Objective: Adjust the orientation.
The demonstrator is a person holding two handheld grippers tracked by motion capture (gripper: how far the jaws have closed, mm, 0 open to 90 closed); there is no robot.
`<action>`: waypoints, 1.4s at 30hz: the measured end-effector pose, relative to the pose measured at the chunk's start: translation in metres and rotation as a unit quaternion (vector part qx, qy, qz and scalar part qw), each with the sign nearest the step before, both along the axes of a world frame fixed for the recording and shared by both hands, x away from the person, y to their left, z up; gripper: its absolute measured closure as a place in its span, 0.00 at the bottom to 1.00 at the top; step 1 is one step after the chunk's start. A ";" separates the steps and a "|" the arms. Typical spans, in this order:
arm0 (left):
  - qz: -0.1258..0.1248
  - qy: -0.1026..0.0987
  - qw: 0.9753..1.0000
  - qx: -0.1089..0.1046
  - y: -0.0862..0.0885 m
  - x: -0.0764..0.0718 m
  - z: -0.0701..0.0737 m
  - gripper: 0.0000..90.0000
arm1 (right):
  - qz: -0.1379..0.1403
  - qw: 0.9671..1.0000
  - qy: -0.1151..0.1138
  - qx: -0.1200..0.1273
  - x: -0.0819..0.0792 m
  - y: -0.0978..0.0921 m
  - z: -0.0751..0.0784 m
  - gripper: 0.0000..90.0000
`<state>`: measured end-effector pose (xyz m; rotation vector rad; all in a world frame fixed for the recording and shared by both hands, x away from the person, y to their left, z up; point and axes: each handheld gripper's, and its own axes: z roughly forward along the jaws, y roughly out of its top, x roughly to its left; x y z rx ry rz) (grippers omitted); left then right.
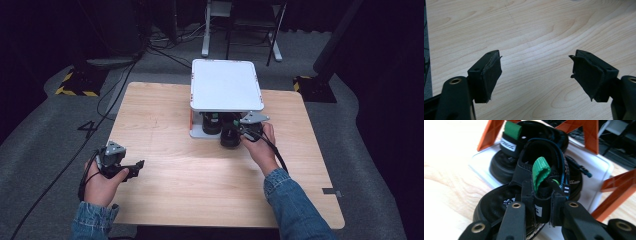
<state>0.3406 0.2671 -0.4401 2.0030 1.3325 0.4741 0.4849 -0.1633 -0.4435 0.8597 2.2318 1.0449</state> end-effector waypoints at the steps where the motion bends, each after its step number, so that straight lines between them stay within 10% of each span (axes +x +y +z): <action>1: -0.001 -0.001 1.000 0.002 0.000 0.000 0.000 0.26 | -0.004 1.000 -0.002 -0.002 0.001 0.000 0.000 0.87; 14: -0.004 -0.002 1.000 0.000 -0.003 0.001 0.000 0.26 | -0.021 1.000 -0.006 -0.005 -0.002 0.001 -0.009 0.82; 20: -0.010 -0.003 1.000 -0.001 -0.006 0.006 0.002 0.26 | -0.022 1.000 0.003 0.004 -0.012 0.001 -0.011 0.50; 25: -0.019 -0.006 1.000 -0.005 -0.013 0.015 0.006 0.26 | -0.038 0.999 0.002 0.028 -0.031 -0.006 0.001 0.33; 42: -0.052 -0.007 0.999 -0.006 -0.035 0.039 0.010 0.25 | -0.081 0.991 0.073 0.074 -0.106 -0.048 0.018 0.30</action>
